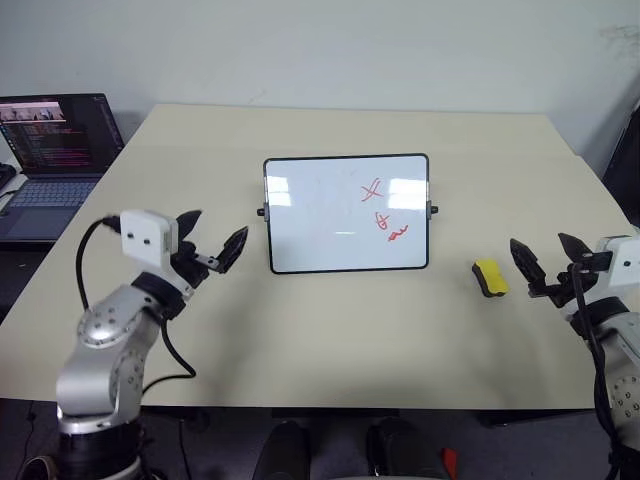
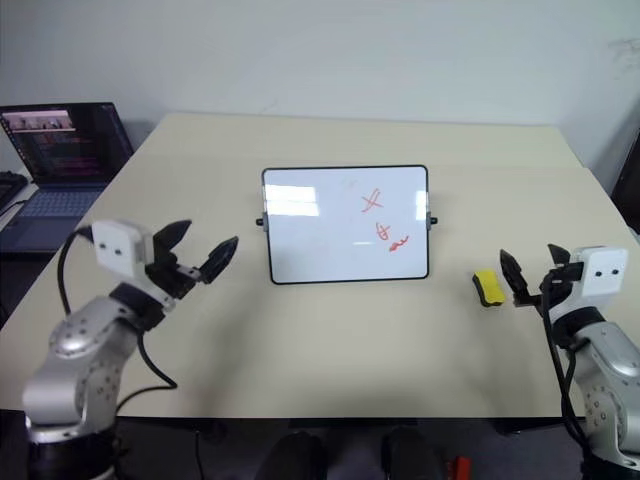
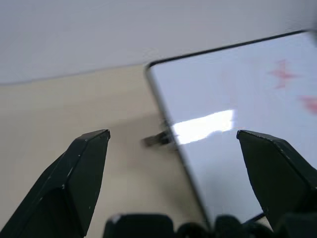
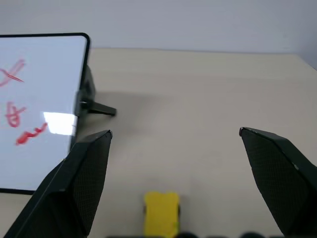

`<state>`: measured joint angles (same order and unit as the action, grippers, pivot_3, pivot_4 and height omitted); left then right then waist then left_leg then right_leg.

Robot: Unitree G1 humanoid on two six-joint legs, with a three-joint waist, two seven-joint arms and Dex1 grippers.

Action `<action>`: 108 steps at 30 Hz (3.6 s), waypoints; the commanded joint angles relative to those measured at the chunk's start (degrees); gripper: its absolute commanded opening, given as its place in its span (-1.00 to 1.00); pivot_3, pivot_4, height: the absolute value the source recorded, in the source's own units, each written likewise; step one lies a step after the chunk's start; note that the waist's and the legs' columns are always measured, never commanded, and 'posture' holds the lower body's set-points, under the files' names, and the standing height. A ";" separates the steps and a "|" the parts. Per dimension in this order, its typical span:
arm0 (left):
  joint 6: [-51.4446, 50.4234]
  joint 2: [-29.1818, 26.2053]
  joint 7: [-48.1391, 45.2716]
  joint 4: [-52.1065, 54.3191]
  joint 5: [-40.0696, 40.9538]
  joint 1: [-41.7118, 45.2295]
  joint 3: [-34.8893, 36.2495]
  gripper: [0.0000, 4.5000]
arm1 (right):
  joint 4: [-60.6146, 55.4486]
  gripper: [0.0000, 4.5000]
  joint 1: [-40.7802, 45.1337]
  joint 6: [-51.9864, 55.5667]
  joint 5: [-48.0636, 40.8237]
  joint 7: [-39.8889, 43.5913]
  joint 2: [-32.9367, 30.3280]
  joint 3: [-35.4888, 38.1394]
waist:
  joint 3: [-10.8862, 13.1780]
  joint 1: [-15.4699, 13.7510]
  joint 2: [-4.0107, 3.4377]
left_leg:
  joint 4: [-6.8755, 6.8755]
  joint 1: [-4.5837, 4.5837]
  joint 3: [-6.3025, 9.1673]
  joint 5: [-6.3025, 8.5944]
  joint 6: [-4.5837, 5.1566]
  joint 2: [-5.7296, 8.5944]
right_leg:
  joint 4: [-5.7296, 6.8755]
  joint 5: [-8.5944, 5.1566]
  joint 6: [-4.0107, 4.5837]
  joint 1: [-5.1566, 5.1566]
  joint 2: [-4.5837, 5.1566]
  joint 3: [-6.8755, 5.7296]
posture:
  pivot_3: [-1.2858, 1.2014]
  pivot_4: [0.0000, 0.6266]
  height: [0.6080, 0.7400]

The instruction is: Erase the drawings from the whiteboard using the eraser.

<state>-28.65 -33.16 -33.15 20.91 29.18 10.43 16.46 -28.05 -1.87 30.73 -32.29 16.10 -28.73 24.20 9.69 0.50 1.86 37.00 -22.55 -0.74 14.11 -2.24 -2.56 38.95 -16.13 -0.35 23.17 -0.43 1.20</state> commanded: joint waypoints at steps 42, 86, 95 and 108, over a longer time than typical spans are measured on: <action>-1.44 -8.40 -25.54 -0.55 1.99 12.36 -17.54 1.00 | 20.85 0.98 19.35 14.75 10.16 0.76 -2.52 -11.28 | 0.06 1.16 -0.02 | -0.03 -0.21 0.08 0.01 0.02 -0.03 | -0.06 -0.04 0.05 0.17 -0.15 -0.03 | 0.03 -0.52 1.00; -12.49 -3.79 -1.52 5.31 -1.16 6.21 -10.04 1.00 | -2.69 -0.50 13.74 19.49 5.55 -0.99 4.64 -11.22 | 0.06 1.18 -0.03 | 0.01 -0.17 0.20 0.01 0.00 -0.10 | 0.06 -0.03 0.03 0.15 -0.13 -0.07 | 0.03 -0.52 1.00; -15.88 -6.19 2.37 3.00 -5.36 9.14 -11.32 1.00 | 5.92 -0.50 34.21 16.09 12.77 -0.92 9.67 -29.27 | 0.08 1.38 -0.03 | 0.00 -0.10 0.17 0.01 0.00 -0.05 | 0.08 -0.02 0.04 0.16 -0.20 -0.07 | 0.03 -0.52 1.00; -14.87 -4.89 -0.77 2.70 -3.72 10.69 -12.12 1.00 | 37.32 -0.51 52.15 -2.26 25.68 3.24 12.51 -35.26 | 0.10 1.09 0.01 | -0.03 -0.40 0.18 0.06 -0.08 -0.06 | -0.04 0.13 0.33 0.34 0.06 -0.14 | 0.03 -0.52 1.00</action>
<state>-45.39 -37.76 -32.21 22.24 24.27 20.83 2.73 8.30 48.51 31.87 -8.00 18.82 -15.73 -11.62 9.79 1.58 1.87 36.98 -22.94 -0.56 14.18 -2.33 -2.63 38.93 -15.99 -0.02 23.53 -0.38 1.07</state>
